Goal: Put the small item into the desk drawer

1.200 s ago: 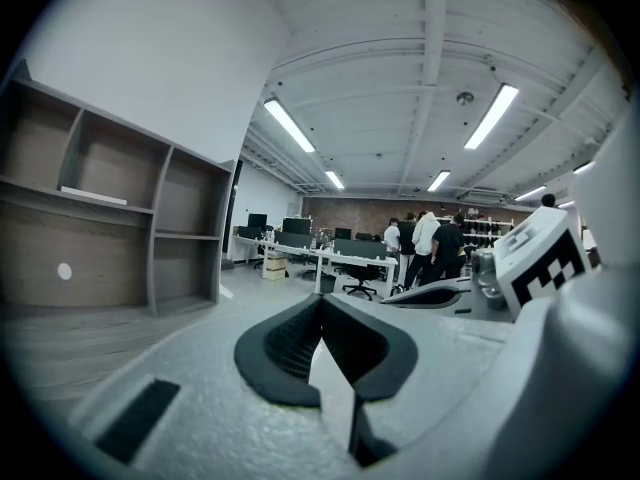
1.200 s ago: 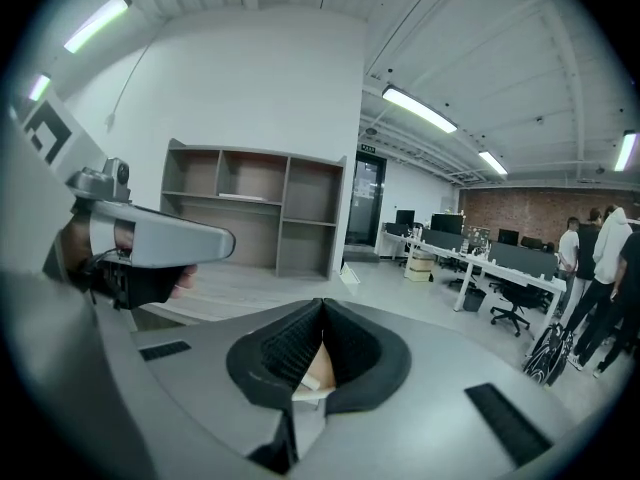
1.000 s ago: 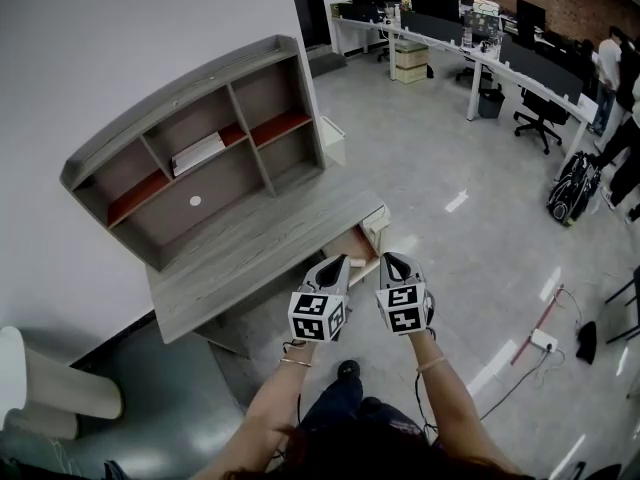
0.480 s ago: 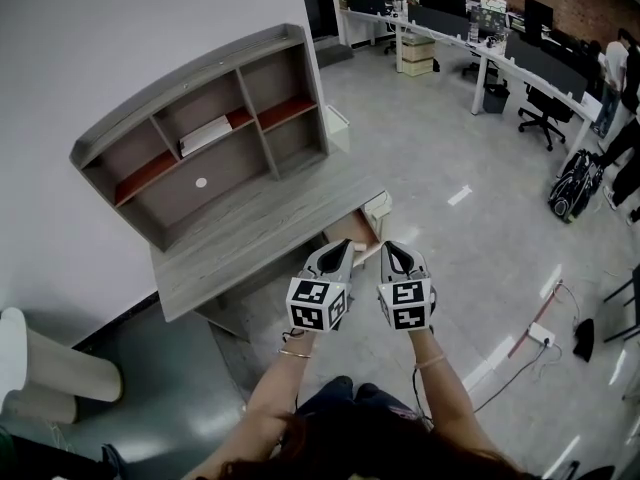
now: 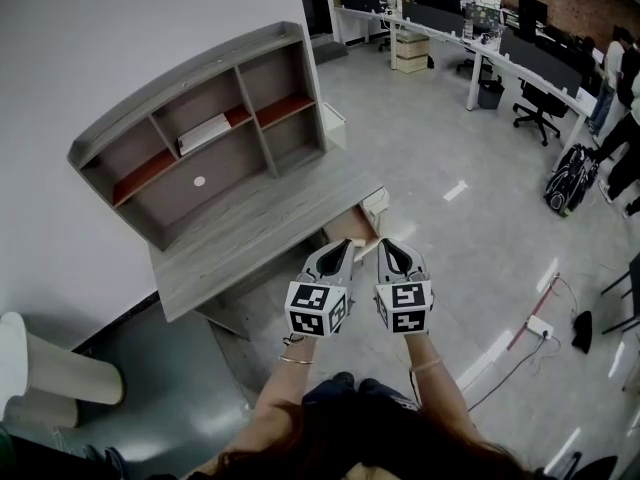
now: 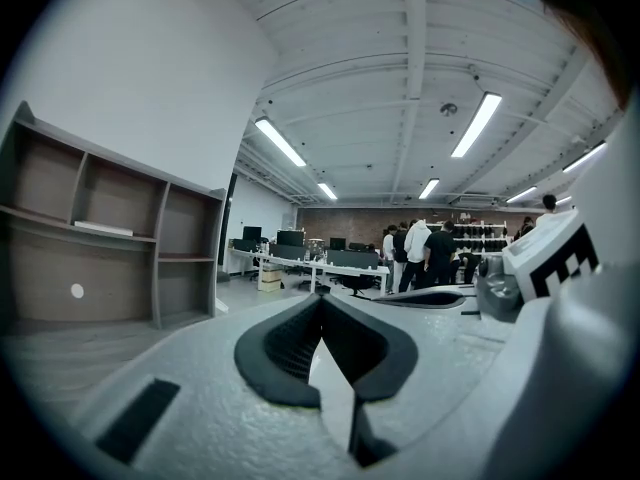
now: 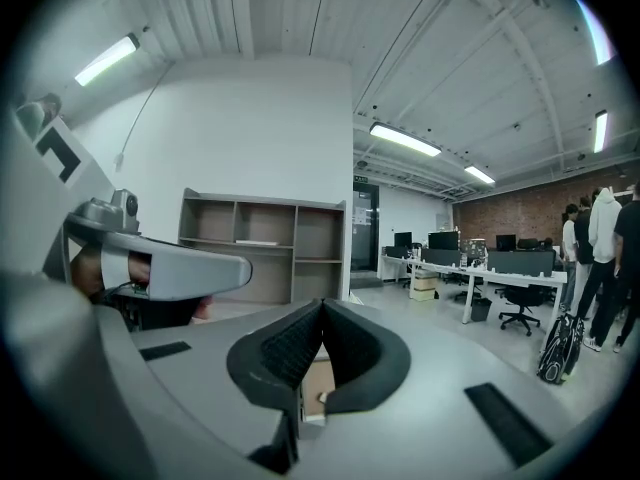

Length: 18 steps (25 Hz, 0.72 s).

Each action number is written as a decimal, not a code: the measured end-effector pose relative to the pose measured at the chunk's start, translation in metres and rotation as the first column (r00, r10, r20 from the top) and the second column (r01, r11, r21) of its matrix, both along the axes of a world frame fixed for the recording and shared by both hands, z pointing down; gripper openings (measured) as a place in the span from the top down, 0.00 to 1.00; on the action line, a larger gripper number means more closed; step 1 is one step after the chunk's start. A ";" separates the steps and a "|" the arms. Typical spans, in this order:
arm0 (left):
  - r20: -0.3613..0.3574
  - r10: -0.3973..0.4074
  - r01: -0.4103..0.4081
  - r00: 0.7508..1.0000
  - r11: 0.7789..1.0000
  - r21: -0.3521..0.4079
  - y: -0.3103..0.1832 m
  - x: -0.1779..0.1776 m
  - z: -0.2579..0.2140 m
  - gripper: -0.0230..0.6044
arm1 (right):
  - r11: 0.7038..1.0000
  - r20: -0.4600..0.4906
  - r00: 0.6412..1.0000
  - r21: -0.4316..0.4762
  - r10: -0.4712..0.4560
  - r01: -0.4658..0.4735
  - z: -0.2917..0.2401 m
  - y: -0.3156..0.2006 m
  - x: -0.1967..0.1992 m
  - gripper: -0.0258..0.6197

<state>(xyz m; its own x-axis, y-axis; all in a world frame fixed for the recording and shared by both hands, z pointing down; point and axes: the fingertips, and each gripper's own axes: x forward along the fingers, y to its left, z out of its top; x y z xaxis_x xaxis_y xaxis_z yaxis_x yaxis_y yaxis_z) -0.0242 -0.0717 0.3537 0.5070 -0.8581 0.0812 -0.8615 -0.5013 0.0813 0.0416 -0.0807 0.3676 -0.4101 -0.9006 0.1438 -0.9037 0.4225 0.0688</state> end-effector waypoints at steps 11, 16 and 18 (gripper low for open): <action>-0.004 0.020 -0.020 1.000 1.000 0.000 0.002 -0.014 0.000 0.94 | 0.999 -0.016 0.999 0.029 0.032 -0.031 -0.002 0.000 -0.006 0.96; -0.005 0.023 -0.023 1.000 1.000 -0.001 0.004 -0.022 -0.001 0.94 | 0.999 -0.005 1.000 0.014 0.030 -0.030 -0.005 0.002 -0.015 0.96; -0.007 0.024 -0.024 1.000 1.000 -0.001 0.005 -0.026 -0.002 0.94 | 0.999 -0.001 0.999 0.009 0.033 -0.033 -0.008 0.004 -0.019 0.96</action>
<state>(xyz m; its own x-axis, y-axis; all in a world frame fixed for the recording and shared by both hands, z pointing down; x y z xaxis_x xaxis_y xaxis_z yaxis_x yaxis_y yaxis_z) -0.0501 -0.0670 0.3516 0.5279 -0.8457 0.0787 -0.8487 -0.5216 0.0881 0.0231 -0.0765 0.3599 -0.3797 -0.9151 0.1358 -0.9172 0.3915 0.0736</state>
